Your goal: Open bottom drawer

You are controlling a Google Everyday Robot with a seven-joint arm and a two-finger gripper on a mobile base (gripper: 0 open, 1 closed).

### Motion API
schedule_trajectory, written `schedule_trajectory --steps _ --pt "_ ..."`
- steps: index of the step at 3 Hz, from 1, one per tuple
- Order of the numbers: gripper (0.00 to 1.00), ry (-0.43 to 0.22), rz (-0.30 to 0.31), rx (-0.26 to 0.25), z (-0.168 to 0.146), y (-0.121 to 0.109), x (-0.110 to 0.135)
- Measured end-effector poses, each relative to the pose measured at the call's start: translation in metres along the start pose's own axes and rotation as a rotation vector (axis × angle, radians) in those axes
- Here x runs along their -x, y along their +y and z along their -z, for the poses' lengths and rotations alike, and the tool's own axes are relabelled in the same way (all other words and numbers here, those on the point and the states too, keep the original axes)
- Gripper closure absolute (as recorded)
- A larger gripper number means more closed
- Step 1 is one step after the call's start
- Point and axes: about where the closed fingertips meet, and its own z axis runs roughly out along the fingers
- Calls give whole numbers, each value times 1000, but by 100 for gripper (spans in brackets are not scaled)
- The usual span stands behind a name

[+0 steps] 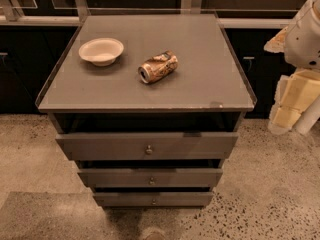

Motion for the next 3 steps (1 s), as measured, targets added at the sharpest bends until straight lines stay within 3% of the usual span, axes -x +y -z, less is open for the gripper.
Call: schedule_trajectory --steps 1,2,3 --pt "0 0 0 0 0 0 0" --pt "0 -17 8 -32 5 7 2" --pt "0 -95 -10 -12 -29 29 -18"
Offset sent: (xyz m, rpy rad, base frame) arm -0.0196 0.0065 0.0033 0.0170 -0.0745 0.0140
